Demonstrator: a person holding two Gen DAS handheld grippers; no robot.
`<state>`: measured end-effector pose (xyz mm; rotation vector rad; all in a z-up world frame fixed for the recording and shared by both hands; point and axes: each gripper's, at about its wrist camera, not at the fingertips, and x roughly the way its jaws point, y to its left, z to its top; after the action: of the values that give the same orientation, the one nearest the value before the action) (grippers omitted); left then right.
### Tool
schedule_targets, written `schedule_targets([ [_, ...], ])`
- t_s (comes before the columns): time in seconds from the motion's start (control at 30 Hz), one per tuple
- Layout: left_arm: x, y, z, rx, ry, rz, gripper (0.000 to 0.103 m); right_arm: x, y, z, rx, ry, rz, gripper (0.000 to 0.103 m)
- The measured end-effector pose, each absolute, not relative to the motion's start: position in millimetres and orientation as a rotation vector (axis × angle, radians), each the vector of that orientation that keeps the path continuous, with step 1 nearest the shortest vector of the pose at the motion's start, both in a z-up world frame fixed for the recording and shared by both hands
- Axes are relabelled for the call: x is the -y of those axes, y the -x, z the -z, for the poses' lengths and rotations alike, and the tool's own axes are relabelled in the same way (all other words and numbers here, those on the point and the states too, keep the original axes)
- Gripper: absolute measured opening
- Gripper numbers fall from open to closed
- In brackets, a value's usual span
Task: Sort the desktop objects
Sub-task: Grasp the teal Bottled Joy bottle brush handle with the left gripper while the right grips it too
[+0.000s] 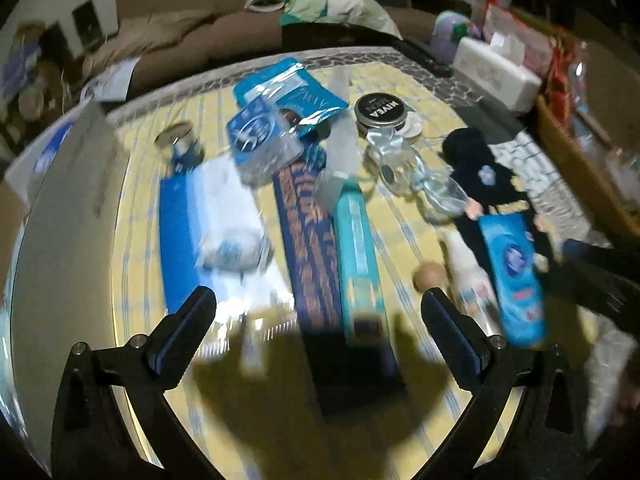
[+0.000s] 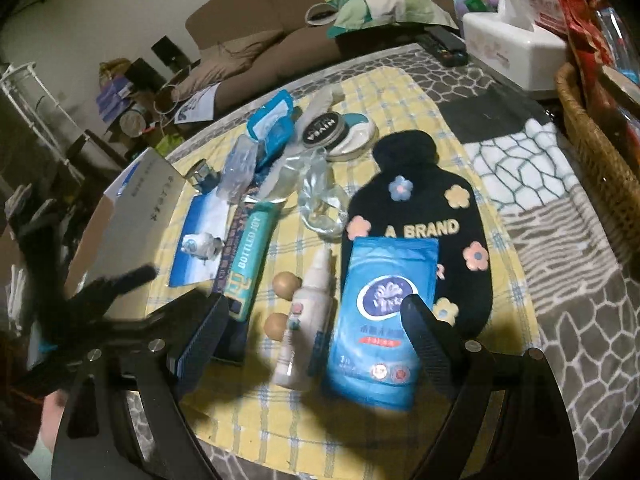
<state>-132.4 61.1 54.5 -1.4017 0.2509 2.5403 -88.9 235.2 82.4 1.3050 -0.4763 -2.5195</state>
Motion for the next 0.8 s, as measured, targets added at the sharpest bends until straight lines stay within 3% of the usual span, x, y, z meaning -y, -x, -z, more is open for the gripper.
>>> schedule_targets([
  [0.1, -78.1, 151.8, -40.6, -0.354, 1.422, -2.547, 0.095, -237.3, 88.5, -88.6, 0.494, -1.267, 2.521, 0.09],
  [0.17, -85.8, 160.8, -28.1, -0.416, 1.452, -2.533, 0.078, -240.1, 88.9, -88.5, 0.531, -1.259, 2.508, 0.09],
  [0.2, -87.9, 162.5, -24.2, -0.432, 1.463, -2.53, 0.074, -241.2, 89.4, -86.9, 0.546, -1.265, 2.501, 0.09],
  [0.27, -88.9, 165.4, -14.7, -0.411, 1.497, -2.506, 0.052, -241.8, 91.4, -84.5, 0.549, -1.281, 2.496, 0.09],
  [0.37, -86.4, 159.6, -15.3, -0.338, 1.486, -2.481, 0.029, -242.2, 93.0, -82.5, 0.562, -1.288, 2.484, 0.09],
  [0.4, -85.5, 157.0, -18.2, -0.321, 1.479, -2.474, 0.026, -241.6, 92.6, -83.5, 0.567, -1.28, 2.48, 0.09],
  [0.7, -23.8, 116.9, -34.0, 0.214, 1.553, -2.277, 0.026, -213.9, 97.2, -66.6, 0.791, -1.264, 2.237, 0.09],
  [0.8, 1.5, 92.3, -42.0, 0.385, 1.533, -2.224, 0.026, -192.9, 100.6, -56.2, 0.784, -1.313, 2.17, 0.09],
])
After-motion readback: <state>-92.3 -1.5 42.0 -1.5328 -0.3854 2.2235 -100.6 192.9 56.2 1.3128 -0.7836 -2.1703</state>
